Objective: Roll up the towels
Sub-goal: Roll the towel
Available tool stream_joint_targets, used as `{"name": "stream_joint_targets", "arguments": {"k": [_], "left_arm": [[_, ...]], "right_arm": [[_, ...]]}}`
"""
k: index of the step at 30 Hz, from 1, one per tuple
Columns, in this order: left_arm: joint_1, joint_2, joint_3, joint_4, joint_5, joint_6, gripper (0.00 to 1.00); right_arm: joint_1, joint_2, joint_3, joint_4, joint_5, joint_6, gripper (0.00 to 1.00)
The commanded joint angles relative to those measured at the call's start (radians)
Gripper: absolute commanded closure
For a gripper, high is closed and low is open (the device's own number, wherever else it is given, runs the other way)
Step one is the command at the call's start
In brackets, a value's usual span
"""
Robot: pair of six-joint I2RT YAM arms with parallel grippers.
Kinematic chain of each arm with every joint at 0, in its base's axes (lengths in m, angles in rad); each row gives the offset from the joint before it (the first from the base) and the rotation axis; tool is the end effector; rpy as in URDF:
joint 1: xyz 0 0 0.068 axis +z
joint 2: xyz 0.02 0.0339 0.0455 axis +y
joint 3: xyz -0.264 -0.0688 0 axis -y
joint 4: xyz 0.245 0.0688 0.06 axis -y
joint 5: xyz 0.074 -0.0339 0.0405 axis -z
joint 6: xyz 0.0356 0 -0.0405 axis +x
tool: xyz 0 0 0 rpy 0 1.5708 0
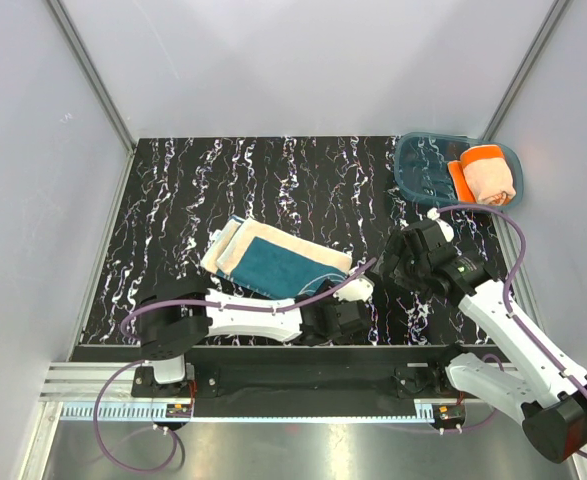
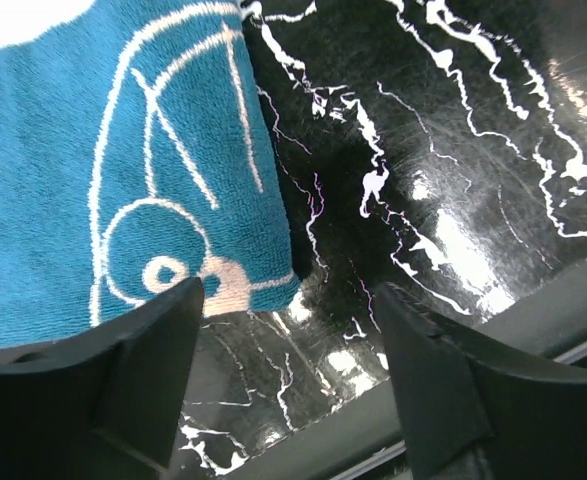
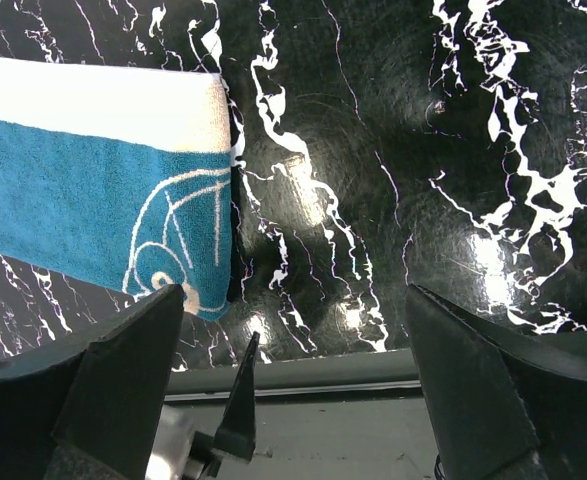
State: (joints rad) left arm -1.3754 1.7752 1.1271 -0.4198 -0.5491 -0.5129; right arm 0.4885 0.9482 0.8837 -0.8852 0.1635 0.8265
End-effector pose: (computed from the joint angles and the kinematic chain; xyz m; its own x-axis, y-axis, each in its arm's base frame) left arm 0.0872 -0.3451 0.1805 -0.5349 0.5466 -0.6443 0.6031 0.7811 0.1620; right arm 0.1598 0.0784 0.2833 -0.7656 0.4150 -0.4916 0.2712 0.9011 0.3384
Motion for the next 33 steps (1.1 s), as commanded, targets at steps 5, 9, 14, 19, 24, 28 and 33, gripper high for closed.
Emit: {"name": "stream_joint_targets", "arguments": {"k": [5, 9, 14, 19, 24, 28, 33], "left_arm": [[-0.002, 0.047, 0.068, 0.03, -0.044, -0.009, 0.36], [0.001, 0.07, 0.079, 0.012, -0.055, -0.018, 0.38], [0.002, 0.083, 0.073, -0.01, -0.074, -0.056, 0.41], [0.013, 0.075, 0.04, 0.001, -0.071, -0.075, 0.42], [0.025, 0.079, 0.001, 0.029, -0.052, -0.084, 0.5], [0.041, 0.072, -0.042, 0.058, -0.028, -0.104, 0.53], [0.049, 0.072, -0.082, 0.093, 0.0, -0.115, 0.62]], "right_arm": [[-0.007, -0.008, -0.011, 0.037, -0.012, 0.011, 0.05], [-0.007, -0.002, -0.015, 0.042, -0.016, 0.011, 0.05], [-0.007, 0.009, -0.011, 0.046, -0.018, 0.008, 0.05], [-0.007, 0.015, -0.012, 0.051, -0.021, 0.005, 0.06], [-0.007, 0.02, -0.008, 0.048, -0.022, -0.001, 0.07], [-0.007, 0.02, -0.003, 0.042, -0.015, -0.004, 0.07], [-0.005, 0.023, 0.0, 0.04, -0.012, -0.003, 0.08]]}}
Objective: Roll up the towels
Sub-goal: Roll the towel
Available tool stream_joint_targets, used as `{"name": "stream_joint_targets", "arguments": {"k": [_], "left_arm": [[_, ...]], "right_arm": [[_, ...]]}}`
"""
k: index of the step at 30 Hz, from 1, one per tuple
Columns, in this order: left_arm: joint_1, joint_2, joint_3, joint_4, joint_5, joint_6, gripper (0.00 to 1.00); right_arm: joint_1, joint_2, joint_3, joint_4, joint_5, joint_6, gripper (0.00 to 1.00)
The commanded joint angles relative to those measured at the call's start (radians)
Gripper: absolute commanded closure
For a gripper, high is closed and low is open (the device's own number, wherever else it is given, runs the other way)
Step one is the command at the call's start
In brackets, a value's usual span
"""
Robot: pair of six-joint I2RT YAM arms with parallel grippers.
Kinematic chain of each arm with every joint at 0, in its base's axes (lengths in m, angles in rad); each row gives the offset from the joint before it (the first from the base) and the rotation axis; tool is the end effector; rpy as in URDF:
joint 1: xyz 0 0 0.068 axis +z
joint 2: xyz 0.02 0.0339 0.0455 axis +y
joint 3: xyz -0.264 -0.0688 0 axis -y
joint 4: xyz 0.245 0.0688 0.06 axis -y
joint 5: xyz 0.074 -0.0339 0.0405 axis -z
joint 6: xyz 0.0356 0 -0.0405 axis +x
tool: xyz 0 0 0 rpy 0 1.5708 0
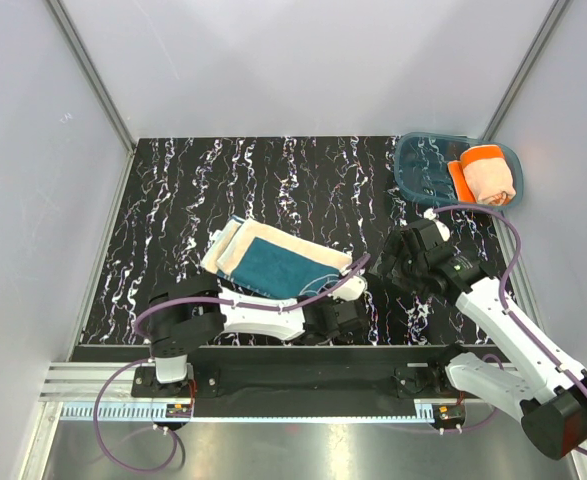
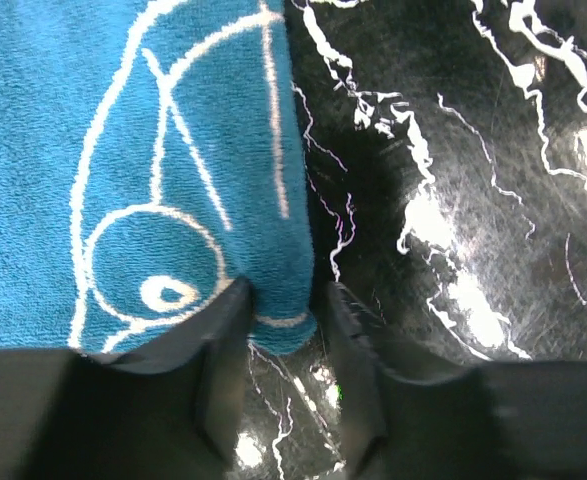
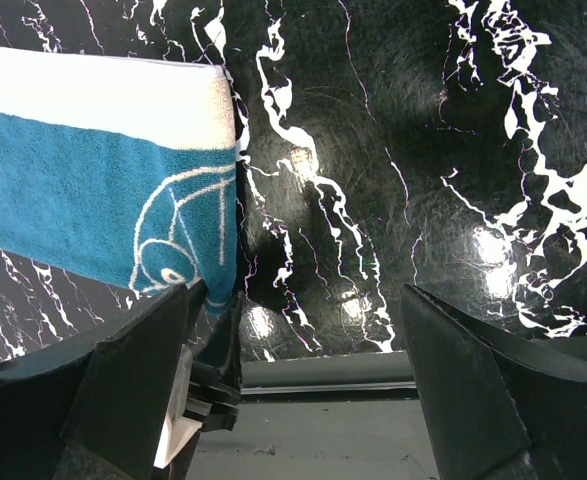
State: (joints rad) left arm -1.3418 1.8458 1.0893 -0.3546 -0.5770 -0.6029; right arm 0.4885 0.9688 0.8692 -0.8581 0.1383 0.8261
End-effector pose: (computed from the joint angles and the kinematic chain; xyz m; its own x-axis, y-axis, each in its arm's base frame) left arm 0.1000 -0.3434 0.1500 -0.5992 0.4774 -0.6427 0.5117 0.8458 0.1511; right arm 0.1640 0.0816 0.2771 -0.7798 0.4103 -0.4729 0.2635 0.9002 0.3467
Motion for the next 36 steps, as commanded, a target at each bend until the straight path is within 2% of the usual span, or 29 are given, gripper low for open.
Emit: {"name": "stream_joint_targets", "arguments": {"k": [1, 2, 3, 7, 10, 14, 17, 22, 29, 36], "left_arm": [[0.016, 0.001, -0.051, 0.031, 0.029, -0.026, 0.66], [0.018, 0.0, -0.055, 0.037, 0.035, -0.026, 0.7], [0.021, -0.005, -0.061, 0.042, 0.04, -0.028, 0.78], [0.032, -0.031, -0.094, 0.077, 0.081, -0.024, 0.94], [0.046, -0.075, -0.112, 0.104, 0.12, -0.017, 1.0], [0.113, -0.193, -0.173, 0.172, 0.268, -0.021, 1.0], [0.153, -0.252, -0.2, 0.21, 0.367, -0.038, 1.0], [0.228, -0.347, -0.227, 0.24, 0.479, -0.057, 1.0], [0.237, -0.367, -0.229, 0.218, 0.479, -0.054, 1.0], [0.247, -0.392, -0.249, 0.226, 0.48, -0.066, 1.0]], "right_arm": [[-0.005, 0.004, 0.016, 0.013, 0.014, -0.002, 0.08], [-0.007, 0.008, 0.017, 0.013, 0.015, -0.002, 0.08], [-0.007, 0.01, 0.019, 0.011, 0.017, -0.002, 0.08], [-0.007, 0.024, 0.031, 0.014, 0.023, -0.008, 0.1], [-0.008, 0.041, 0.045, 0.022, 0.018, -0.024, 0.11], [-0.013, 0.061, 0.051, 0.109, -0.057, -0.05, 0.12], [-0.013, 0.079, 0.042, 0.181, -0.169, -0.047, 0.15], [-0.013, 0.146, -0.012, 0.399, -0.356, -0.028, 0.19], [-0.011, 0.346, -0.049, 0.559, -0.465, -0.012, 0.26], [-0.01, 0.465, -0.064, 0.591, -0.442, -0.024, 0.26]]}}
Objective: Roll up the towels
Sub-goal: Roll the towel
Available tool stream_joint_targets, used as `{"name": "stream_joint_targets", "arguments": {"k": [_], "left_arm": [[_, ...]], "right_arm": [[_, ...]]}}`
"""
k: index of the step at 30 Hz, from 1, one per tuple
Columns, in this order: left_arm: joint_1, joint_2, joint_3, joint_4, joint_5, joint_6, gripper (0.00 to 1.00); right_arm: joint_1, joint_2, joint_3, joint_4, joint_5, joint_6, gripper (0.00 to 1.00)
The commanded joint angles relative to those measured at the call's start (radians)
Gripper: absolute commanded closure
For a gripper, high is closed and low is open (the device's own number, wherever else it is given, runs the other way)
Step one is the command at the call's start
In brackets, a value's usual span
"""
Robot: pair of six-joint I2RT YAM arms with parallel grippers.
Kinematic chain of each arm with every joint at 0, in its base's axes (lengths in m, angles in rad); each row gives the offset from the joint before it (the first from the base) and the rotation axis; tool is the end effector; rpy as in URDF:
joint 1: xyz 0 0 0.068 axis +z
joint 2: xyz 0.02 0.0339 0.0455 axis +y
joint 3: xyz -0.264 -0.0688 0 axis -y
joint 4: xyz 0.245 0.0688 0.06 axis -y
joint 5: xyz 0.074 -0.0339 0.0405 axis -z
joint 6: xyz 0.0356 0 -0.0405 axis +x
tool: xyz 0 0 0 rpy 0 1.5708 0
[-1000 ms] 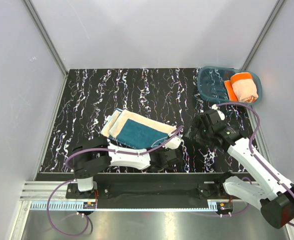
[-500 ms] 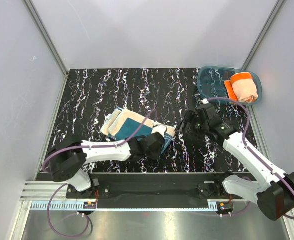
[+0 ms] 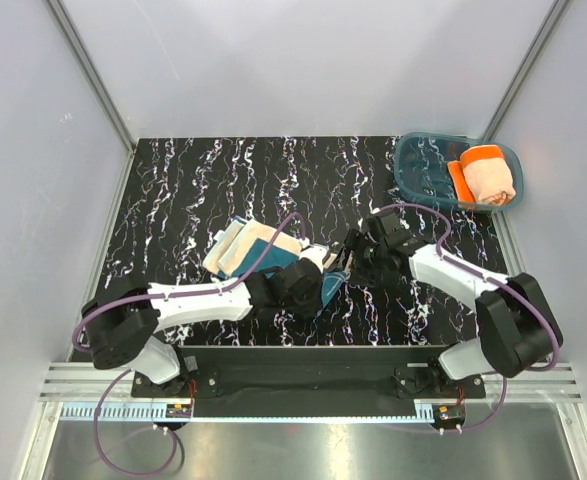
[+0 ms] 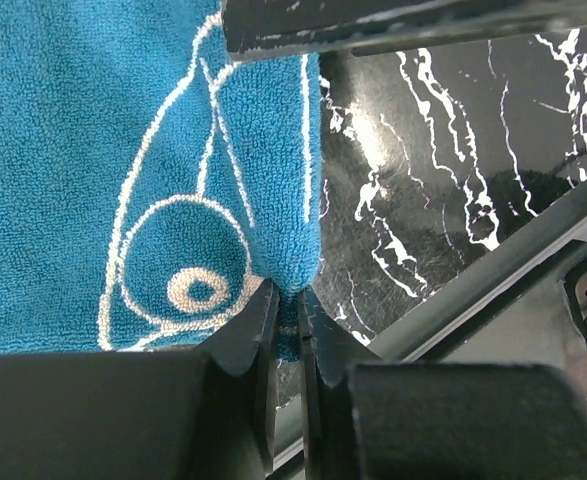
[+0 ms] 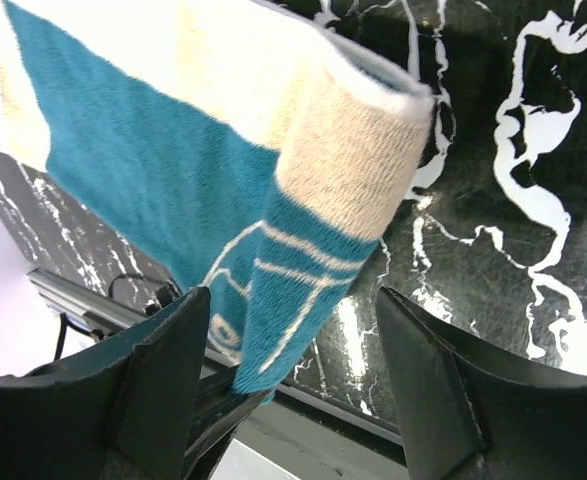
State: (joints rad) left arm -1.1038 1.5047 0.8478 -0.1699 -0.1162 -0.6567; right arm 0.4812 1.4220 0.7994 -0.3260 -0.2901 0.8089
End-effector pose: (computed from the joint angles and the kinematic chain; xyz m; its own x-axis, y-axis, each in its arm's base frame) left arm 0.1420 -0.2725 0.1944 -0.7822 0.2045 -0.5885 0.4722 0.8108 -0.3459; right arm 0.2416 0.1376 0.1926 -0.9250 0.2991 -0.2341 0.1130 0.8052 0.5821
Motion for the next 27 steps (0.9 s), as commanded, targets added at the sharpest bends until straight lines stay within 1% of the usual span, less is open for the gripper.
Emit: {"name": "stream_joint_targets", "arguments": {"k": [1, 7, 9, 10, 11, 12, 13, 16, 17, 18, 19, 23, 24, 26, 27], "left_arm": [[0.012, -0.052, -0.009, 0.038, 0.018, -0.011, 1.0], [0.028, -0.08, -0.024, 0.043, 0.029, -0.011, 1.0], [0.035, -0.093, -0.029, 0.049, 0.032, -0.011, 1.0], [0.036, -0.098, -0.032, 0.047, 0.033, -0.012, 1.0], [0.039, -0.104, -0.035, 0.046, 0.035, -0.012, 1.0], [0.041, -0.109, -0.038, 0.046, 0.035, -0.012, 1.0], [0.042, -0.112, -0.039, 0.044, 0.035, -0.012, 1.0], [0.047, -0.124, -0.047, 0.043, 0.036, -0.014, 1.0], [0.048, -0.129, -0.053, 0.041, 0.036, -0.014, 1.0], [0.05, -0.13, -0.056, 0.038, 0.036, -0.014, 1.0], [0.051, -0.132, -0.059, 0.038, 0.036, -0.014, 1.0], [0.056, -0.147, -0.079, 0.044, 0.039, -0.021, 1.0], [0.058, -0.152, -0.091, 0.05, 0.041, -0.029, 1.0], [0.059, -0.167, -0.107, 0.058, 0.047, -0.037, 1.0], [0.062, -0.172, -0.121, 0.07, 0.049, -0.047, 1.0]], "right_arm": [[-0.004, 0.023, 0.006, 0.051, -0.009, -0.008, 0.26], [-0.004, 0.051, -0.006, 0.076, 0.016, -0.004, 0.27], [-0.006, 0.072, -0.006, 0.103, 0.017, -0.004, 0.31], [-0.006, 0.095, -0.003, 0.11, 0.017, -0.007, 0.38], [-0.006, 0.109, 0.009, 0.116, 0.017, -0.008, 0.42], [-0.004, 0.136, 0.017, 0.116, 0.023, -0.014, 0.5], [-0.006, 0.15, 0.026, 0.113, 0.025, -0.016, 0.61], [-0.006, 0.184, 0.055, 0.102, 0.032, -0.028, 0.77], [-0.006, 0.19, 0.063, 0.084, 0.038, -0.033, 0.86], [-0.006, 0.195, 0.079, 0.071, 0.055, -0.042, 0.91], [-0.006, 0.198, 0.087, 0.058, 0.069, -0.045, 0.93], [-0.01, 0.192, 0.132, -0.045, 0.14, -0.077, 0.87], [-0.013, 0.19, 0.15, -0.063, 0.172, -0.092, 0.79], [-0.016, 0.193, 0.193, -0.132, 0.215, -0.109, 0.7], [-0.021, 0.196, 0.21, -0.155, 0.254, -0.129, 0.62]]}}
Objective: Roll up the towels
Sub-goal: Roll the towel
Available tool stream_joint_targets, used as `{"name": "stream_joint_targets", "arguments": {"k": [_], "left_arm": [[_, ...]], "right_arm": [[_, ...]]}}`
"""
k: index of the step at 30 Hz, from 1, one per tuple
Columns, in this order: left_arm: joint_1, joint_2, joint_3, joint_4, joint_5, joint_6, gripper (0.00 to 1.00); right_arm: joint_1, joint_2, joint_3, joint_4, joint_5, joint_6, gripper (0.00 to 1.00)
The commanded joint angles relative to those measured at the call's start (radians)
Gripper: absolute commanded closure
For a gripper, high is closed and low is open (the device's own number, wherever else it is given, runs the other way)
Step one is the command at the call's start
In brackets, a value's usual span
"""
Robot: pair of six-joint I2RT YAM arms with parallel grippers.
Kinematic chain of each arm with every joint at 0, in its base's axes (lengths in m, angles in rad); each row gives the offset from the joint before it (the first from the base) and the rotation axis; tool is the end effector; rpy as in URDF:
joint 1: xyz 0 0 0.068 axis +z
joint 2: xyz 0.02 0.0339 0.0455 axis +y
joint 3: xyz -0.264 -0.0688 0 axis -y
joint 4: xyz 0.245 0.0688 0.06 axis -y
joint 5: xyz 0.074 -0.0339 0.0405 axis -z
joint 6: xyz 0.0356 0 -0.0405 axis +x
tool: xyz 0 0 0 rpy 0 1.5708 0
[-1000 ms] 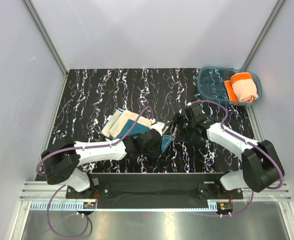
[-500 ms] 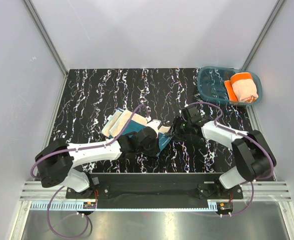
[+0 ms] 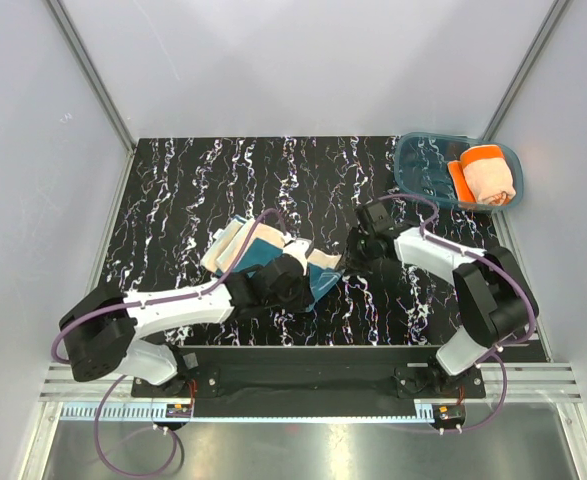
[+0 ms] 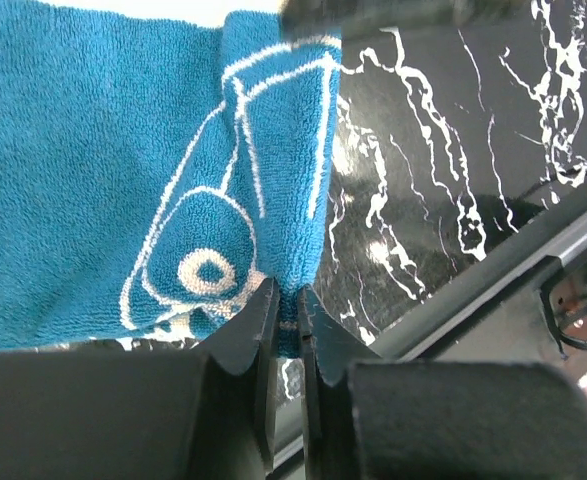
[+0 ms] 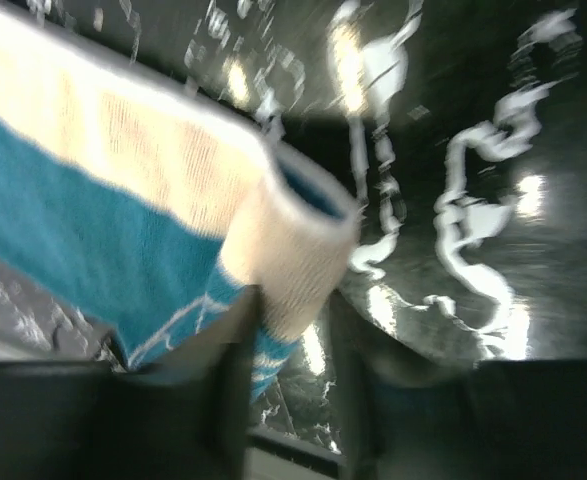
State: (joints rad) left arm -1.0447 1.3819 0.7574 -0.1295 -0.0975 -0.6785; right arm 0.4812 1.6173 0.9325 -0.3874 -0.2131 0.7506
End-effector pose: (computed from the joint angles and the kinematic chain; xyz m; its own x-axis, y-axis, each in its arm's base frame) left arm 0.1456 -0.2439 0.2033 -0.7854 0.1087 -0.6093 0.4265 0.8084 -0.4056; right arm 0.2731 0.1511 0.1732 -0.9390 0.2618 -0.2230 0.1346 0.8766 0.4620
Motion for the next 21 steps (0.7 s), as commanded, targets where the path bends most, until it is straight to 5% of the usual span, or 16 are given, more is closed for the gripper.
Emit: {"name": "stream_joint_targets", "arguments": {"k": [1, 4, 7, 11, 21], "left_arm": [[0.005, -0.052, -0.038, 0.033, 0.036, -0.03, 1.0], [0.011, -0.063, -0.061, 0.053, 0.048, -0.052, 1.0], [0.028, -0.073, -0.087, 0.079, 0.08, -0.084, 1.0], [0.084, -0.104, -0.133, 0.12, 0.146, -0.151, 1.0], [0.284, -0.1, -0.311, 0.306, 0.41, -0.441, 1.0]], "right_arm": [[-0.024, 0.006, 0.092, -0.117, 0.199, -0.077, 0.54], [-0.032, 0.01, 0.161, -0.205, 0.293, -0.099, 0.32], [-0.032, -0.019, 0.209, -0.254, 0.343, -0.109, 0.31], [-0.033, -0.112, 0.194, -0.214, 0.325, -0.115, 0.35], [-0.033, -0.333, -0.05, 0.109, -0.073, -0.059, 0.57]]}}
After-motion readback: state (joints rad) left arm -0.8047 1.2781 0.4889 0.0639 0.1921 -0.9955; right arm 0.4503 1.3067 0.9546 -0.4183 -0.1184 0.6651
